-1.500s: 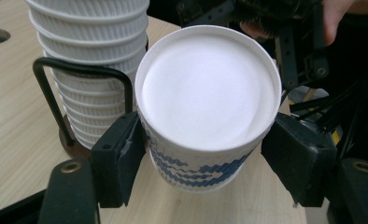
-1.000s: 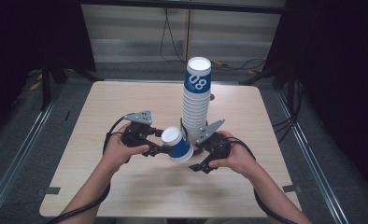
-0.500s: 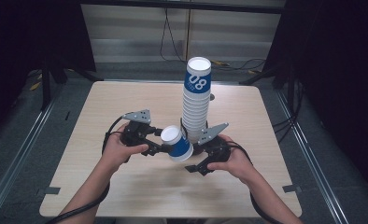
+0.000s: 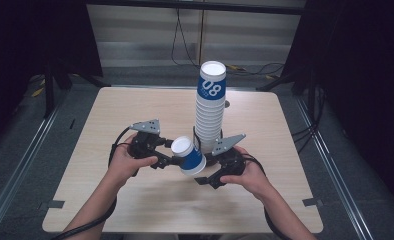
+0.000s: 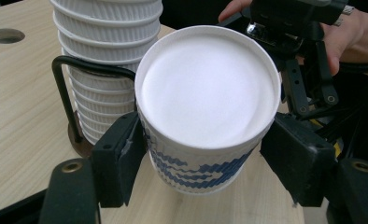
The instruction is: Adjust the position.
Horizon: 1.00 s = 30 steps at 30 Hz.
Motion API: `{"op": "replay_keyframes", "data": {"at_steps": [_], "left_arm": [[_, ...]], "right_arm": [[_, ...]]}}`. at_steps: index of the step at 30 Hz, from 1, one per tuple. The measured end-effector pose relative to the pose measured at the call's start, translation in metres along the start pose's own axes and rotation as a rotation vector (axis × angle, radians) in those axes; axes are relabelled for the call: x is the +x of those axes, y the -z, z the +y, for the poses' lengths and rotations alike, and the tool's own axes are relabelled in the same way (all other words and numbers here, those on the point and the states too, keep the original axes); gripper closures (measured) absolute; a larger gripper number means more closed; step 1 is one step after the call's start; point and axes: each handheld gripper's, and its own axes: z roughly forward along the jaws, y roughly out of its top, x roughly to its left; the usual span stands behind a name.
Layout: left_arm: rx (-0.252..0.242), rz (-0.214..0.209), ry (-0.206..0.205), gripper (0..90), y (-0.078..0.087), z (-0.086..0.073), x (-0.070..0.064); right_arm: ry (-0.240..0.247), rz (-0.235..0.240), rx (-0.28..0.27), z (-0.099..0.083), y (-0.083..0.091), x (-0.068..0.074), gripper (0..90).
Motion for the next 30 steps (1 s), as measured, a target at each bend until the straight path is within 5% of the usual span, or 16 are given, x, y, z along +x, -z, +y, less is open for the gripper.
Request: {"op": "replay_keyframes", "data": {"at_steps": [21,30], "left_arm": [[0.019,-0.021,0.002,30.5,-0.01,0.001,-0.003],[0.028,-0.036,-0.007,30.6,-0.016,0.002,-0.006]], "right_arm": [[-0.06,-0.032,-0.067,-0.002,0.005,-0.007,12.2],[-0.036,-0.015,-0.057,0.0,0.001,-0.006,10.9]]}}
